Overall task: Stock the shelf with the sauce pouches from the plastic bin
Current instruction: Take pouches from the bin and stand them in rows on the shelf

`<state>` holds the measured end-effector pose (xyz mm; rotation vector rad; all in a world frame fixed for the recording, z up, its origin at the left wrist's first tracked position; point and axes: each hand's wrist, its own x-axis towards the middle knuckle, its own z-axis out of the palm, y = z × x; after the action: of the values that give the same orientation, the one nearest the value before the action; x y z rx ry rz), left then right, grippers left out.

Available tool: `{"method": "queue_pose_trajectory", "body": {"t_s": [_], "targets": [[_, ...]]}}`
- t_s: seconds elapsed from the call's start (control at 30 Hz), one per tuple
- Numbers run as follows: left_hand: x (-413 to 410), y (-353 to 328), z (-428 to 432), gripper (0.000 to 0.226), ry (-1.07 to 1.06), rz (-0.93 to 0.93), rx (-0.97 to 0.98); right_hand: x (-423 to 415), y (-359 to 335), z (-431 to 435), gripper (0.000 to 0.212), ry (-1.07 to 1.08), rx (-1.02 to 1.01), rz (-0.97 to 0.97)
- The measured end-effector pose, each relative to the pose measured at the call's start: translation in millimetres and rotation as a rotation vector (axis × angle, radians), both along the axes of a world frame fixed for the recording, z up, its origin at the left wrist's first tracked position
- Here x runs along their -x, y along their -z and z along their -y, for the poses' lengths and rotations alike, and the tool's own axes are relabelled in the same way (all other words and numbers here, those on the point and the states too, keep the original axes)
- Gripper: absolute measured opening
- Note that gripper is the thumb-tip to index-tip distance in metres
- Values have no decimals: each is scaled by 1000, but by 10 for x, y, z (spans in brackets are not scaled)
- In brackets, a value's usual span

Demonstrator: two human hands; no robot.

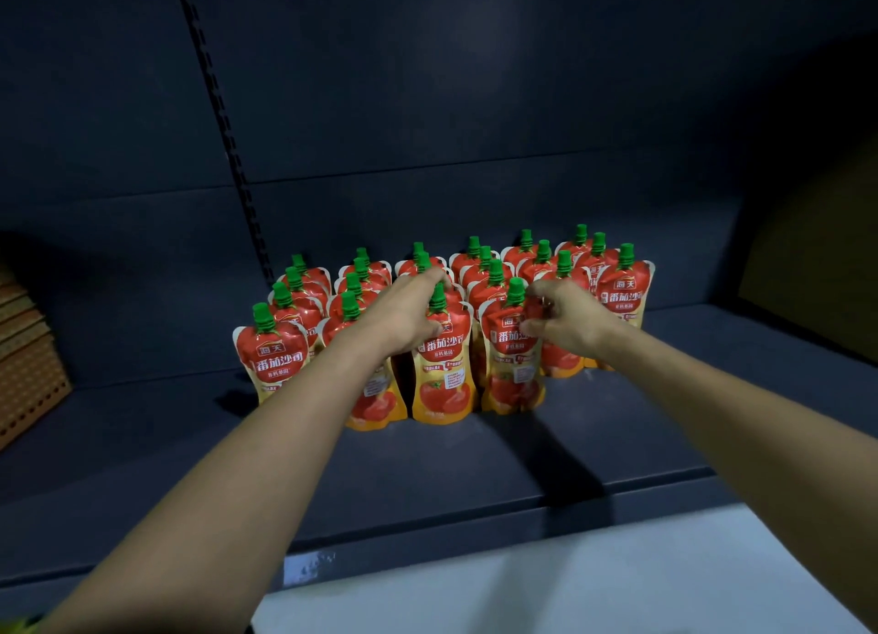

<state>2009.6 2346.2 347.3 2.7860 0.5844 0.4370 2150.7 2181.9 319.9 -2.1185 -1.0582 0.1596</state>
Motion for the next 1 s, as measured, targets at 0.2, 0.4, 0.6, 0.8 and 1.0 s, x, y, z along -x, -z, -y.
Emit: {"method": "queue_pose_trajectory", "body": {"t_s": [0.2, 0.4, 0.6, 0.8, 1.0], "targets": [[108, 128, 23, 74, 8, 92, -266, 145, 179, 129, 68, 162, -103, 170], [417, 644, 466, 63, 90, 327, -328, 566, 590, 562, 55, 220, -193, 238], [622, 1386, 1285, 59, 217, 355, -157, 1088, 1294, 1356, 45, 355, -280, 242], [772, 2000, 2425, 58, 387, 102, 86, 1694, 2087, 2485, 42, 515, -108, 143], [896, 2546, 3790, 51, 590, -137, 223, 2251, 2573, 4019, 45, 678, 57, -119]]}}
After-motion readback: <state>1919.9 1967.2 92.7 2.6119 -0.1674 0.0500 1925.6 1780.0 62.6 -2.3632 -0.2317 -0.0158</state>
